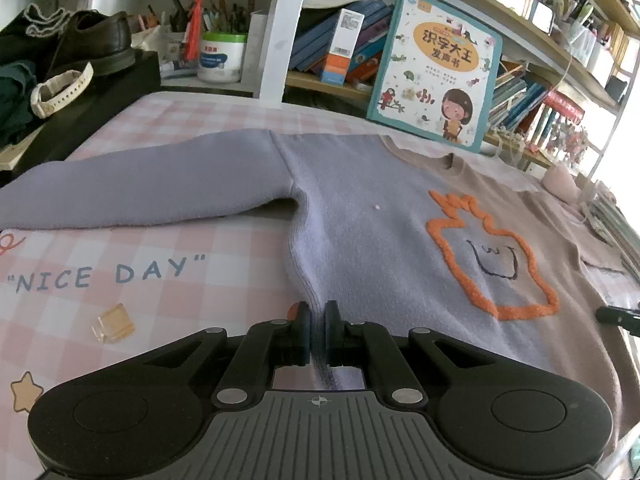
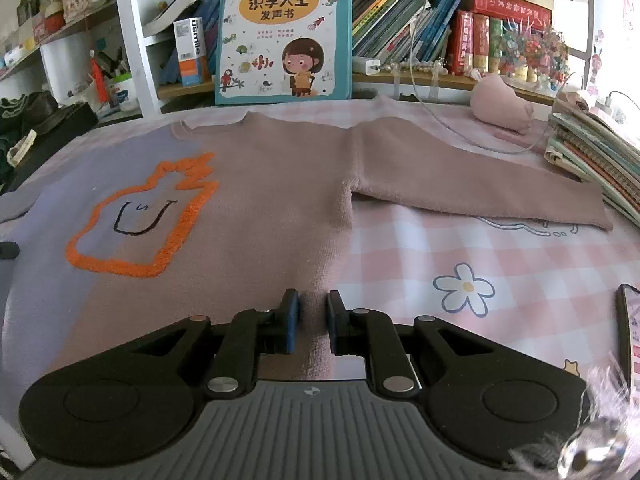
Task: Fold clothes
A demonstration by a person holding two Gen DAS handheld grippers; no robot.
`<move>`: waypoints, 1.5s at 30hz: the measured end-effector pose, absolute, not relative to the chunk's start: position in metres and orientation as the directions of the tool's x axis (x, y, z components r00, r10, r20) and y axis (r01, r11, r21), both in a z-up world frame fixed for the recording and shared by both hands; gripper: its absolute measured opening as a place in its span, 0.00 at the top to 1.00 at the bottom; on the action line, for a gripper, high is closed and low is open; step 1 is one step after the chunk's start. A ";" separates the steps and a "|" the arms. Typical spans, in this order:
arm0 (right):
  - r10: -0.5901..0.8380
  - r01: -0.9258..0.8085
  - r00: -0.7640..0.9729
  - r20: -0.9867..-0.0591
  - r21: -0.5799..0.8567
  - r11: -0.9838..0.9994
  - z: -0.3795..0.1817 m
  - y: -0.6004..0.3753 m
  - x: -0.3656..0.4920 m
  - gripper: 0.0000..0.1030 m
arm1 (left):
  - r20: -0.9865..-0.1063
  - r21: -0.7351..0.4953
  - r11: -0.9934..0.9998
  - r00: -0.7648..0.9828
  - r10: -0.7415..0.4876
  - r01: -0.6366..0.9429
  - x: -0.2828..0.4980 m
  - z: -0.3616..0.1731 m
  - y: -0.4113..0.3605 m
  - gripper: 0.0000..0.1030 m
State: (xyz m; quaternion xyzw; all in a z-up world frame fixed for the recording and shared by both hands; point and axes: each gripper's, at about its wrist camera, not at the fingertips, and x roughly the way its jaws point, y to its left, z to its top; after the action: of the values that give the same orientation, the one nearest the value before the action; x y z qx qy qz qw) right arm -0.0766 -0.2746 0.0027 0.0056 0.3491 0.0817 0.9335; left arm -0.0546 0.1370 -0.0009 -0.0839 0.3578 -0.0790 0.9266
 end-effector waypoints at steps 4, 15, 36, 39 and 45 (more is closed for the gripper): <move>0.150 -0.153 0.751 -0.643 0.051 0.987 0.004 -0.273 -0.078 0.77 | -0.649 -0.201 0.976 0.735 -0.198 0.084 -0.056 -0.001 0.135 0.87; 0.188 -0.203 0.783 -0.593 0.042 0.978 0.017 -0.266 -0.082 0.41 | -0.617 -0.138 0.987 0.772 -0.152 0.083 -0.071 0.015 0.133 0.38; 0.507 -0.581 0.689 -0.518 0.024 0.814 0.027 -0.152 -0.054 0.15 | -0.576 -0.089 0.996 0.816 -0.038 -0.016 -0.079 0.018 0.135 0.14; 0.544 -0.623 0.664 -0.513 0.022 0.782 0.027 -0.135 -0.047 0.15 | -0.565 -0.082 0.996 0.825 -0.019 -0.034 -0.078 0.020 0.139 0.13; 0.600 -0.678 0.611 -0.516 0.050 0.733 0.024 -0.110 -0.030 0.14 | -0.540 -0.128 0.986 0.841 0.021 -0.106 -0.068 0.023 0.150 0.13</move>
State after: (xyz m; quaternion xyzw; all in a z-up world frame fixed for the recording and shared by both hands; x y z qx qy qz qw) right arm -0.0303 -0.1099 0.0240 -0.0754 0.2584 0.3574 0.8943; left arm -0.0678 0.1500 0.0225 -0.0764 0.2799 0.0331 0.9564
